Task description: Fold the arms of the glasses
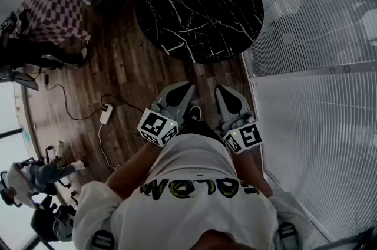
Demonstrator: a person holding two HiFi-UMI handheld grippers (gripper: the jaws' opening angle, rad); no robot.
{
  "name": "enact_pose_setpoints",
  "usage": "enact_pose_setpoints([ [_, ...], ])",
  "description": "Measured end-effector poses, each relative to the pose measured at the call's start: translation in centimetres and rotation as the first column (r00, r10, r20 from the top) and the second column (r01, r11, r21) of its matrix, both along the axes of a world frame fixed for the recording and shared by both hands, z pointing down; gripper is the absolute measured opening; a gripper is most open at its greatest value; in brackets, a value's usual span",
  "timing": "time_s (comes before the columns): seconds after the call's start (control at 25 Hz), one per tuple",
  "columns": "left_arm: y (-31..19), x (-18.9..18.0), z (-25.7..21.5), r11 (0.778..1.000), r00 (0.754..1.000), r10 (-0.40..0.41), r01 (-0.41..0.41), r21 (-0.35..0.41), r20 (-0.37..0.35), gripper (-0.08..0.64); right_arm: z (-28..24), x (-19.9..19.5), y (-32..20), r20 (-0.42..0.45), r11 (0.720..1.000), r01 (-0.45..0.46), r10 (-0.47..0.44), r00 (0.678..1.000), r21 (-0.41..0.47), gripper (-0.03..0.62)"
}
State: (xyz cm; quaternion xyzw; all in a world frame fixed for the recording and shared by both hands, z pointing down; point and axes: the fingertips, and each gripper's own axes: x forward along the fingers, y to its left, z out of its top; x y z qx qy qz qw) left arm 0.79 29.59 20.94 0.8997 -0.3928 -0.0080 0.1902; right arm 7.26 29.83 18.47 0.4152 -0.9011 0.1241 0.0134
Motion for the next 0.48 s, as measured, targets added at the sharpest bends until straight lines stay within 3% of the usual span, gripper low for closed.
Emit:
enact_pose_setpoints([
  [0.32,-0.9,-0.4,0.0,1.000,1.000,-0.011,0.011,-0.005,0.010,0.002,-0.1,0.1,-1.1,0.002,1.000,-0.002,0.002,1.000,0.002,0.002],
  [0.48,-1.0,-0.5,0.3,1.000,1.000,-0.023,0.023,-0.009,0.014,0.002,-0.6,0.6,-1.3,0.056,1.000,-0.012,0.011,0.998,0.014,0.002],
])
